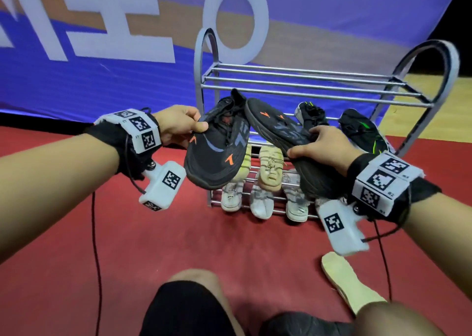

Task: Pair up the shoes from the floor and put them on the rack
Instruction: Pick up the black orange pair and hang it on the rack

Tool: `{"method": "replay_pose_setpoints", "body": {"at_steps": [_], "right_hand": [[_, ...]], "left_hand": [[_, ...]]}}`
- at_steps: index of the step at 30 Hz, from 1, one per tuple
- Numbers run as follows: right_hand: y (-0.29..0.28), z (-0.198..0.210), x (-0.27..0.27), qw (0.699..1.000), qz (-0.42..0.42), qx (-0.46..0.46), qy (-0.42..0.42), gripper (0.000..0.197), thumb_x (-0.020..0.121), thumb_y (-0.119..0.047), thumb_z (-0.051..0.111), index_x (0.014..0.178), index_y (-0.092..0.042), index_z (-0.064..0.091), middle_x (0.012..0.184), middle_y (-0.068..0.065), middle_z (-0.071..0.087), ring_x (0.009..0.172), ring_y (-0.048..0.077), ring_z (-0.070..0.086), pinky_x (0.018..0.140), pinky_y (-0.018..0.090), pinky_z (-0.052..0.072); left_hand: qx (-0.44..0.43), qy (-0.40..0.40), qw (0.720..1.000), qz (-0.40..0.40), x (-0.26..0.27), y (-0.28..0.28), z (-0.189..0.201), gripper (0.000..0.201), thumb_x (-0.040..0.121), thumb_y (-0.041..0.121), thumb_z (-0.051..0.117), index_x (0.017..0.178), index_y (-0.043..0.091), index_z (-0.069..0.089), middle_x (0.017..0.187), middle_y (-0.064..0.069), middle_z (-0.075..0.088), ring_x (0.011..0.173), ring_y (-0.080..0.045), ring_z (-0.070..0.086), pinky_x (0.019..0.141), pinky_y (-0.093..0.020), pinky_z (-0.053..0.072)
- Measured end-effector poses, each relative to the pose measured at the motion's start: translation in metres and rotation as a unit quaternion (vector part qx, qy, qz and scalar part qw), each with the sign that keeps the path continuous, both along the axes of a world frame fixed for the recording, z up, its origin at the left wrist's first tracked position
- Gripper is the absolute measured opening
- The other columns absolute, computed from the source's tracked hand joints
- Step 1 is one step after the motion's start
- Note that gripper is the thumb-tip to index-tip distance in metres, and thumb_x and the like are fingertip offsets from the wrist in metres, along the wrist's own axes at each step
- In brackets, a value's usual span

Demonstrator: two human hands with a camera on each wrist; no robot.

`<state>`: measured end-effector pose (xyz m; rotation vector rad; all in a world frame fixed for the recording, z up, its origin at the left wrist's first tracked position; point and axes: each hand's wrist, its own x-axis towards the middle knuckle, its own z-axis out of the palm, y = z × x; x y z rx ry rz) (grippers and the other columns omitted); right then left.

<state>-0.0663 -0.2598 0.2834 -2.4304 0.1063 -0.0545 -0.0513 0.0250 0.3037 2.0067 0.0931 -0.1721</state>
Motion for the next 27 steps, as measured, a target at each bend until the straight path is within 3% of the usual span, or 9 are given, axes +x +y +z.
{"method": "replay_pose_setpoints", "body": {"at_steps": [5,7,11,14,17,19,23,27], "right_hand": [[0.008,0.028,0.026,0.997,-0.042,0.06,-0.04,0.05,0.057,-0.043,0.081,0.094,-0.013,0.067,0.104,0.012,0.066,0.092,0.024,0.064,0.072,0.03,0.049],[0.013,0.038,0.041,0.994,-0.067,0.075,-0.048,0.06,0.057,-0.048,0.08,0.103,-0.012,0.066,0.114,0.014,0.061,0.098,0.027,0.061,0.073,0.03,0.047],[0.017,0.055,0.072,0.988,-0.11,0.095,-0.058,0.072,0.059,-0.049,0.077,0.114,-0.005,0.061,0.122,0.018,0.057,0.11,0.032,0.055,0.084,0.035,0.048],[0.017,0.063,0.089,0.988,-0.124,0.075,-0.053,0.068,0.068,-0.043,0.077,0.12,-0.005,0.056,0.131,0.02,0.046,0.113,0.034,0.052,0.084,0.034,0.042],[0.015,0.065,0.103,0.989,-0.13,0.061,-0.042,0.067,0.069,-0.041,0.077,0.122,-0.006,0.054,0.133,0.02,0.039,0.108,0.036,0.053,0.087,0.036,0.043],[0.014,0.068,0.115,0.988,-0.135,0.06,-0.035,0.065,0.07,-0.039,0.076,0.121,-0.005,0.055,0.133,0.02,0.038,0.106,0.036,0.053,0.087,0.036,0.043],[0.019,0.079,0.139,0.989,-0.138,0.052,-0.024,0.064,0.075,-0.04,0.072,0.126,-0.005,0.052,0.136,0.021,0.038,0.074,0.03,0.043,0.079,0.032,0.036],[0.032,0.09,0.167,0.992,-0.116,0.033,-0.023,0.058,0.08,-0.041,0.067,0.125,-0.008,0.052,0.137,0.017,0.042,0.067,0.023,0.037,0.074,0.029,0.031]], "left_hand": [[-0.034,-0.068,0.996,0.042,0.01,-0.005,0.039,0.037,0.094,0.006,0.053,0.063,0.017,0.035,0.039,0.006,0.048,0.027,-0.002,0.042,0.032,-0.012,0.036],[-0.055,-0.09,0.992,0.065,0.019,-0.01,0.048,0.037,0.094,0.007,0.053,0.063,0.017,0.034,0.039,0.006,0.049,0.027,-0.002,0.042,0.032,-0.013,0.039],[-0.094,-0.118,0.983,0.103,0.043,-0.023,0.06,0.039,0.094,0.005,0.053,0.064,0.018,0.031,0.058,-0.003,0.04,0.024,-0.003,0.039,0.033,-0.016,0.044],[-0.114,-0.135,0.977,0.123,0.061,-0.028,0.061,0.04,0.093,0.004,0.053,0.063,0.018,0.031,0.05,-0.002,0.043,0.023,-0.004,0.038,0.031,-0.017,0.043],[-0.11,-0.147,0.974,0.136,0.079,-0.032,0.059,0.04,0.093,0.003,0.053,0.063,0.017,0.032,0.043,0.0,0.046,0.023,-0.004,0.039,0.03,-0.016,0.04],[-0.099,-0.15,0.974,0.139,0.092,-0.033,0.058,0.039,0.093,0.003,0.054,0.063,0.016,0.032,0.048,-0.003,0.047,0.024,-0.003,0.042,0.031,-0.015,0.039],[-0.073,-0.164,0.974,0.138,0.125,-0.037,0.059,0.038,0.092,0.004,0.054,0.063,0.016,0.033,0.058,-0.008,0.041,0.024,-0.003,0.041,0.031,-0.014,0.038],[-0.066,-0.155,0.975,0.142,0.161,-0.036,0.061,0.04,0.093,0.005,0.053,0.063,0.016,0.031,0.051,-0.007,0.041,0.022,-0.004,0.038,0.029,-0.013,0.037]]}}
